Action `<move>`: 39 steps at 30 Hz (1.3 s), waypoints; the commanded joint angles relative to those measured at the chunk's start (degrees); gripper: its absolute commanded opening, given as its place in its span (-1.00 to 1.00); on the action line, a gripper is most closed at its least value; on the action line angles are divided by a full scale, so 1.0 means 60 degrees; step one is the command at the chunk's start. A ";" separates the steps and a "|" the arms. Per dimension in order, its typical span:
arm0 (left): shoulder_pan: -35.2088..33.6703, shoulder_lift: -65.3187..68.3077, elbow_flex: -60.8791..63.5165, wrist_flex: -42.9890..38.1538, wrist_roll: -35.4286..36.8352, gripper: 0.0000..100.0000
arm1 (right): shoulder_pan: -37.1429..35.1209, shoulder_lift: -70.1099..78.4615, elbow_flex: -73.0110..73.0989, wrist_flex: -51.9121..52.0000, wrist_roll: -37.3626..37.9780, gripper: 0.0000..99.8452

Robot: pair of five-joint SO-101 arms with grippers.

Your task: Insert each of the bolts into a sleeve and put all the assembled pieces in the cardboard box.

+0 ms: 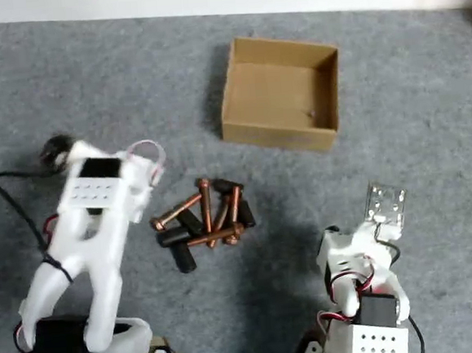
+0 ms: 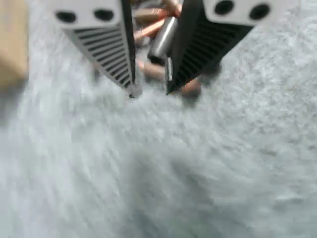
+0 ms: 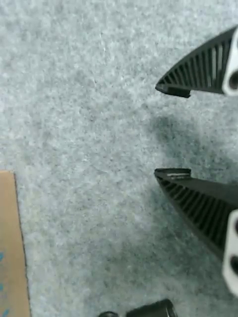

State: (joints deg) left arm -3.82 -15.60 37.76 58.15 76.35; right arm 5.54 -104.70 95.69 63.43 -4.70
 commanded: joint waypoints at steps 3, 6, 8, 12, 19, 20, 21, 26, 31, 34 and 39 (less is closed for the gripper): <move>-0.0125 -0.0051 0.0652 -0.0498 0.0278 -0.80 | 0.0095 -0.0066 0.1370 -0.0212 -0.0015 -0.53; 0.0520 -0.0110 0.1004 -0.0908 0.0293 -0.79 | 0.0095 -0.0066 0.1370 -0.0227 -0.0015 -0.53; 0.0799 -0.0125 0.1209 -0.0938 0.0293 -0.79 | 0.0095 -0.0066 0.1370 -0.0212 -0.0015 -0.53; 0.0813 -0.0139 0.1179 -0.0996 0.0308 -0.79 | 0.0095 -0.0066 0.1370 -0.0212 -0.0015 -0.53; 0.0842 -0.0139 0.0681 -0.0923 0.0352 -0.80 | 0.0081 -0.0066 0.1370 -0.0183 -0.0029 -0.53; 0.0842 -0.0139 0.0681 -0.0923 0.0352 -0.80 | 0.0081 -0.0066 0.1370 -0.0183 -0.0029 -0.53; 0.0842 -0.0139 0.0681 -0.0952 0.0352 -0.80 | 0.0081 -0.0066 0.1370 -0.0183 -0.0029 -0.53; 0.0813 -0.0139 0.0125 -0.0967 0.1407 -0.80 | 0.0066 -0.0066 0.1370 -0.0183 -0.0059 -0.53; 0.0857 -0.0066 -0.0462 -0.0967 0.2593 -0.80 | 0.0037 -0.0066 0.1370 -0.0183 -0.0073 -0.53; 0.0930 -0.0095 -0.0608 -0.0952 0.2535 -0.80 | 0.0037 -0.0066 0.1370 -0.0183 -0.0029 -0.53; 0.0945 -0.0139 -0.0549 -0.0923 0.1993 -0.79 | 0.0037 -0.0066 0.1370 -0.0183 -0.0029 -0.53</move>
State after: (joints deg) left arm 0.04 -15.60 36.88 53.05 89.36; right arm 5.54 -104.70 95.69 63.34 -4.70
